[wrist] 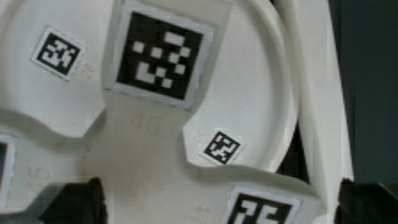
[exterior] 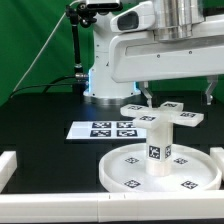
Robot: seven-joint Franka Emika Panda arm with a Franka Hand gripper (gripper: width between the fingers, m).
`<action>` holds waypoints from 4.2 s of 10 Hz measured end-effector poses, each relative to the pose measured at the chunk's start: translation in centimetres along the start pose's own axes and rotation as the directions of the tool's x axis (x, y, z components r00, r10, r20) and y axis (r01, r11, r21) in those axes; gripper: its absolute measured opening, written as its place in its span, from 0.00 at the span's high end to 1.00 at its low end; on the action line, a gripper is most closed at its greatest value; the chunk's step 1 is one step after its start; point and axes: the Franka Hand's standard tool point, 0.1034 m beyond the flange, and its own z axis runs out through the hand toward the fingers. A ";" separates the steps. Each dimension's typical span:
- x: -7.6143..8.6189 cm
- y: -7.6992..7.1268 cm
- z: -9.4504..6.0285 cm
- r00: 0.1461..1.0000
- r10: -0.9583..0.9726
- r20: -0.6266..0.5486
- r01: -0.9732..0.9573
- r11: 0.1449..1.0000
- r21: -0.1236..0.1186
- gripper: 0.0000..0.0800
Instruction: Assemble round table
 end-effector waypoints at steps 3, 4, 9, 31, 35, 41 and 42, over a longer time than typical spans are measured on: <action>0.4 0.0 -0.5 0.933 -0.360 0.014 0.360 0.933 -0.015 0.19; 0.5 0.1 -0.6 0.912 -0.410 0.014 0.410 0.912 -0.016 0.19; 0.6 0.5 -0.7 0.626 -0.779 0.038 0.780 0.625 -0.041 0.19; -1.1 2.8 1.3 -0.279 -0.951 0.135 0.960 -0.278 0.031 0.19; -1.3 2.9 1.7 -0.275 -0.952 0.134 0.961 -0.272 0.039 0.19; -1.2 3.0 1.7 -0.198 -0.971 0.136 0.980 -0.196 0.028 0.45; -1.2 3.0 1.7 -0.120 -0.983 0.138 0.993 -0.118 0.017 0.45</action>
Offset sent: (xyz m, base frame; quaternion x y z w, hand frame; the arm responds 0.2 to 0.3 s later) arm 0.0029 -0.0015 0.0081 0.0014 -0.0065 -0.1634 0.9865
